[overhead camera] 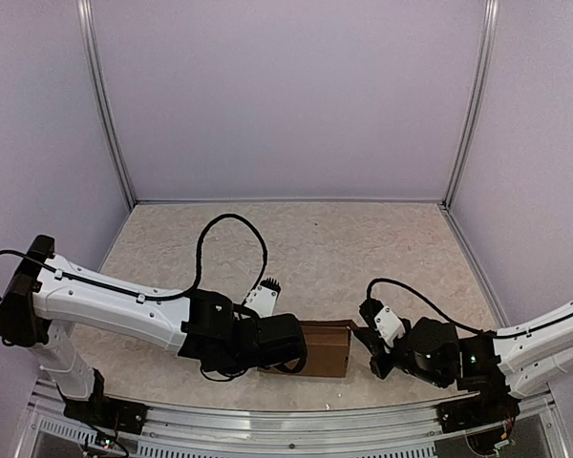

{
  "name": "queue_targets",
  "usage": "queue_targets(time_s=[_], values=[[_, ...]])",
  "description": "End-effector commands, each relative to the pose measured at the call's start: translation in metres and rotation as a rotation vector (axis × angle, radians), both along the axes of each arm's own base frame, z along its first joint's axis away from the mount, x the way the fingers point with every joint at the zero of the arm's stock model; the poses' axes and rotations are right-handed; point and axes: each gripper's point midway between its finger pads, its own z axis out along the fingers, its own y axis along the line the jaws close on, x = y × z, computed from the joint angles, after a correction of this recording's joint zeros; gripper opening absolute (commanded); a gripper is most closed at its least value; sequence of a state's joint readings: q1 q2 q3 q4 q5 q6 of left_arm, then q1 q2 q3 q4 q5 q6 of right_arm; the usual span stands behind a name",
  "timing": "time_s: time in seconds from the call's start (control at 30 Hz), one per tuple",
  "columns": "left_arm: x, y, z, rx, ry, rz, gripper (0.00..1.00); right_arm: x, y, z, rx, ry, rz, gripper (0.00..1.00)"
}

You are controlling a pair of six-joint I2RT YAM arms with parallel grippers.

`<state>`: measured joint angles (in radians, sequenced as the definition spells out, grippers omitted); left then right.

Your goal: Fold the paper box

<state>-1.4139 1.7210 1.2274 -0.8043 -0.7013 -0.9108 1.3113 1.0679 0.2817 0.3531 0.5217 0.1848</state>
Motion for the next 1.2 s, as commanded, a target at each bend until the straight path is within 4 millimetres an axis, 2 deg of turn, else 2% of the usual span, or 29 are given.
queue_targets(time_s=[0.0, 0.1, 0.47, 0.87, 1.17], values=[[0.0, -0.007, 0.008, -0.022, -0.069, -0.019, 0.0, -0.003, 0.003, 0.014, 0.061, -0.111, -0.008, 0.0], [-0.002, -0.01, 0.006, -0.038, -0.06, -0.033, 0.0, -0.005, 0.0, 0.009, 0.059, -0.131, -0.015, 0.0], [-0.014, -0.014, -0.013, -0.119, -0.007, -0.068, 0.0, -0.007, 0.005, 0.011, 0.058, -0.224, -0.05, 0.0], [-0.006, -0.008, -0.002, -0.185, -0.124, -0.075, 0.0, -0.006, 0.014, 0.007, 0.031, -0.32, -0.111, 0.0], [-0.004, -0.023, 0.009, -0.24, -0.194, -0.114, 0.0, -0.004, 0.018, 0.005, 0.033, -0.367, -0.15, 0.0]])
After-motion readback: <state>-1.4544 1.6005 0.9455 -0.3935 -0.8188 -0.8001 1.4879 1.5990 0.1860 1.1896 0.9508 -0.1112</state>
